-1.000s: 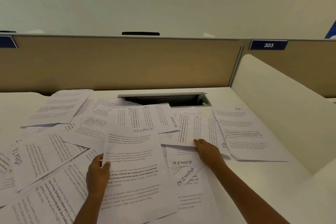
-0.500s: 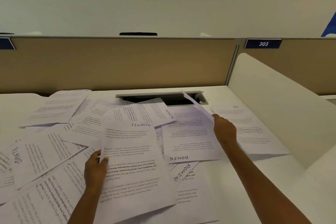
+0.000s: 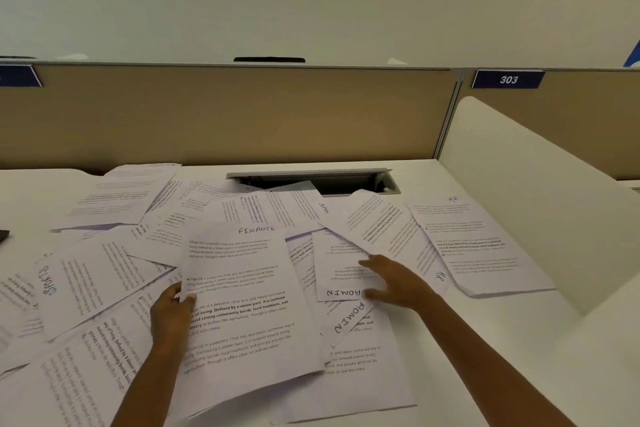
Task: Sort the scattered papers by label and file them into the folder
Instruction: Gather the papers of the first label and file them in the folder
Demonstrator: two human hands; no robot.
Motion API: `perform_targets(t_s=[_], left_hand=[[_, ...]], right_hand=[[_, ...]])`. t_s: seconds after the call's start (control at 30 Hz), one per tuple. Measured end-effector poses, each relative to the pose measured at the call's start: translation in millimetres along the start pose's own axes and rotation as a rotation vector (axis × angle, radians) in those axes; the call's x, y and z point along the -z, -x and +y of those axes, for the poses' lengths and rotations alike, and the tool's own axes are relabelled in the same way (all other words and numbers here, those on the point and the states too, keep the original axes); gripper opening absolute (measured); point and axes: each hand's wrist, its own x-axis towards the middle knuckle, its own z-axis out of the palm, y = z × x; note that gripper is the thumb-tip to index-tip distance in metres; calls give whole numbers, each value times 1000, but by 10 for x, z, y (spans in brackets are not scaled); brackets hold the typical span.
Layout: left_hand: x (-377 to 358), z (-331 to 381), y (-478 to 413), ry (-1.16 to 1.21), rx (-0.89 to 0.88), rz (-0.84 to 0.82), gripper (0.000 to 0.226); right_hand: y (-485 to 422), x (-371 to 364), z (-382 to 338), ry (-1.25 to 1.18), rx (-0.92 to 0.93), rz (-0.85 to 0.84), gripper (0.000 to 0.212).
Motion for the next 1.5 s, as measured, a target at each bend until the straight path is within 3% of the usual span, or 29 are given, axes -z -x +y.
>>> perform_targets(t_s=[0.07, 0.23, 0.37, 0.47, 0.6, 0.7, 0.87, 1.1, 1.37, 1.5], left_hand=[[26, -7, -4, -1, 15, 3, 38], [85, -21, -18, 23, 47, 14, 37], [156, -38, -2, 78, 76, 18, 40], [264, -37, 25, 145, 82, 45, 42], [433, -104, -20, 140, 71, 88, 44], [505, -123, -21, 102, 59, 103, 43], [611, -84, -41, 29, 45, 85, 38], [792, -107, -124, 37, 51, 74, 38], [831, -27, -241, 20, 46, 15, 35], [826, -6, -313, 41, 50, -28, 36]], right_hand=[[34, -32, 27, 34, 4, -82, 88], [90, -23, 43, 206, 41, -8, 54], [135, -46, 1, 326, -50, 85, 53], [192, -93, -101, 212, -69, 152, 48], [294, -269, -511, -3, 40, 61, 70], [264, -425, -769, 72, -13, -51, 90], [141, -432, -870, 130, -59, 62, 62], [78, -499, -1084, 79, -172, -76, 84], [11, -366, -1229, 169, -181, 96, 51], [-43, -66, -1151, 169, -253, 264, 40]])
